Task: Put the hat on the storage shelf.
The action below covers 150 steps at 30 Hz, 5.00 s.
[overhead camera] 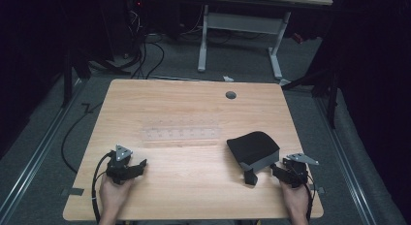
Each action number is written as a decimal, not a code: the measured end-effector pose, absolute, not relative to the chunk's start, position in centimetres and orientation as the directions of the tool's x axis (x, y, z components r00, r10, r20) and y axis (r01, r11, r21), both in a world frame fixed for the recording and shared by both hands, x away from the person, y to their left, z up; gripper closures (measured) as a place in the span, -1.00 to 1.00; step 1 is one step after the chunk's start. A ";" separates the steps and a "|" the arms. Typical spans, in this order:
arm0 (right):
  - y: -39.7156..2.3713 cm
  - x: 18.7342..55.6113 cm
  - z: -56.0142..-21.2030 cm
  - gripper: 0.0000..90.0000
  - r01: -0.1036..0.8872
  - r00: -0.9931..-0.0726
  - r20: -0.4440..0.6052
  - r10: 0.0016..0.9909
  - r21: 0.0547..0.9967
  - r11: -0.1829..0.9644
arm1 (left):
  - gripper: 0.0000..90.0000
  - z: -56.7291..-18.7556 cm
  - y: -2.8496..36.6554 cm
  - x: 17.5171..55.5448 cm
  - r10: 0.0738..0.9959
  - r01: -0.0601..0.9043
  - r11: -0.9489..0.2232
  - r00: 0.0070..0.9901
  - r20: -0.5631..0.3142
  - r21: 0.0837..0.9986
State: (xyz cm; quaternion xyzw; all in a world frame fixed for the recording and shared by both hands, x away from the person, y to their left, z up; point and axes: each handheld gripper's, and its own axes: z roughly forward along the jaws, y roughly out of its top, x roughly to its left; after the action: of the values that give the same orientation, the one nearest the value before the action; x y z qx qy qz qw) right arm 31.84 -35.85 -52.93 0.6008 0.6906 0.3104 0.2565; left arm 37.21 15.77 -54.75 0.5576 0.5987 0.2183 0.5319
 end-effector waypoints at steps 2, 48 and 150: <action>-35.9 31.7 -52.9 0.00 0.673 -0.131 0.021 0.991 0.736 0.074 | -0.33 -54.8 15.7 37.2 0.899 0.436 0.283 0.190 -0.394 0.855; -35.3 33.3 -50.4 -0.20 0.636 -0.164 0.219 0.962 0.769 -0.067 | -0.34 -54.8 15.6 37.1 0.898 0.436 0.281 0.194 -0.395 0.855; -34.1 31.1 -47.4 0.89 0.563 -0.378 0.374 0.847 0.819 -0.110 | -0.32 -54.7 14.6 36.5 0.889 0.444 0.199 0.293 -0.351 0.873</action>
State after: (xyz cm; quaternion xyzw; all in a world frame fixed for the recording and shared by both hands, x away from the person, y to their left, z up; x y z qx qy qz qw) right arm 31.13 -34.07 -47.42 0.5402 0.6524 0.5131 0.1386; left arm 36.51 14.62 -54.65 0.5981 0.5575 0.2070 0.5372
